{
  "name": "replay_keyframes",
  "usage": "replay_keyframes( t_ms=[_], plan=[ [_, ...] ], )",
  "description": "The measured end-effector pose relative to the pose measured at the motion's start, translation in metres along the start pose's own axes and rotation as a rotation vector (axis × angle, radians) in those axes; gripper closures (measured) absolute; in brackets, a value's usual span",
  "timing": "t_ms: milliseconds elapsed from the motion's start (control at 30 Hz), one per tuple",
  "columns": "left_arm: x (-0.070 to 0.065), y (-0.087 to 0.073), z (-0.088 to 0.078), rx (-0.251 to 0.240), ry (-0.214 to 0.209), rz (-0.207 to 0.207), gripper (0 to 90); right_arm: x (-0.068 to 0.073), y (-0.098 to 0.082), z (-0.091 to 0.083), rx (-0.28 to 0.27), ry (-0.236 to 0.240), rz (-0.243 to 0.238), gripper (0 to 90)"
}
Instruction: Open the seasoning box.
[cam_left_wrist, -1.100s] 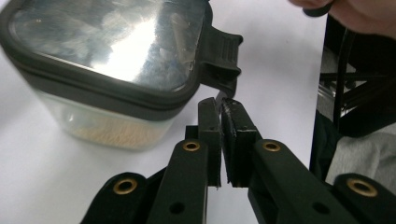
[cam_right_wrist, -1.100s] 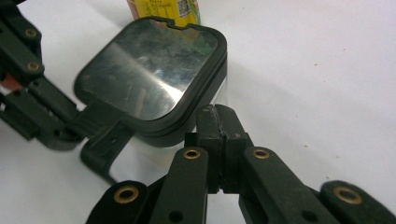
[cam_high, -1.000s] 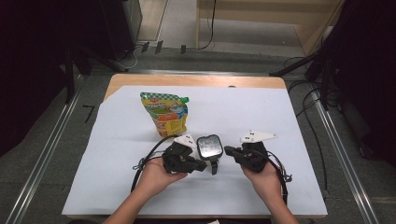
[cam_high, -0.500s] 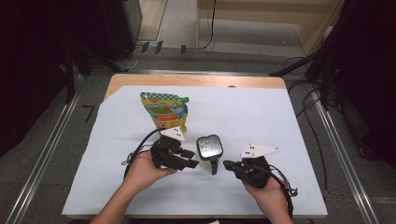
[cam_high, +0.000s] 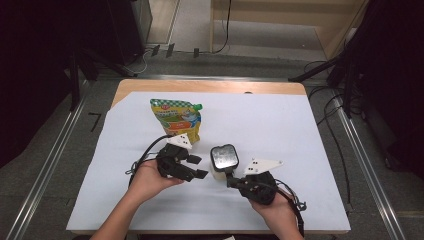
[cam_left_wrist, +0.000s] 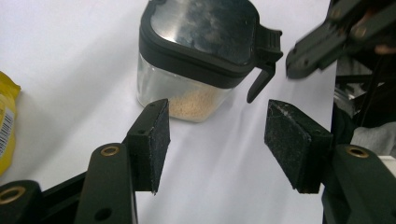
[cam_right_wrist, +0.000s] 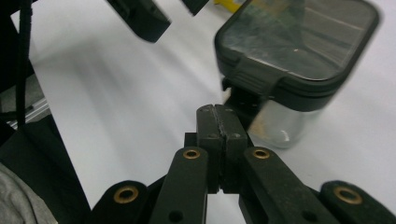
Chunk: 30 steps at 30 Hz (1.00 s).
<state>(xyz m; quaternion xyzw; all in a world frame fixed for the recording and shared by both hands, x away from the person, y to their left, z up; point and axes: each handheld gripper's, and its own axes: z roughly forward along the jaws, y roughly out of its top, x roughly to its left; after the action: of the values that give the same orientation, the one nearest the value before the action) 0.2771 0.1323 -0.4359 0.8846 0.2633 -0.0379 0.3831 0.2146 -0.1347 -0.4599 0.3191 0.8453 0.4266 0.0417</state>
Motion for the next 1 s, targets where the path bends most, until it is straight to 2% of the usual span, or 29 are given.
replay_keyframes(
  t_ms=[200, 433, 833, 1000],
  plan=[
    [0.002, -0.001, -0.001, 0.002, 0.007, -0.001, 41.6, 0.003, -0.001, 0.012, 0.02, 0.014, -0.01, 90.0],
    [0.002, -0.001, -0.001, 0.003, 0.011, -0.006, 41.6, 0.004, -0.003, 0.019, 0.028, -0.009, -0.015, 90.0],
    [0.003, -0.002, -0.002, -0.004, 0.012, -0.014, 41.5, 0.0, -0.004, 0.017, 0.037, -0.016, -0.028, 90.0],
    [0.003, -0.002, -0.002, -0.003, 0.015, -0.011, 41.4, -0.006, -0.006, 0.012, 0.039, -0.028, -0.006, 90.0]
  ],
)
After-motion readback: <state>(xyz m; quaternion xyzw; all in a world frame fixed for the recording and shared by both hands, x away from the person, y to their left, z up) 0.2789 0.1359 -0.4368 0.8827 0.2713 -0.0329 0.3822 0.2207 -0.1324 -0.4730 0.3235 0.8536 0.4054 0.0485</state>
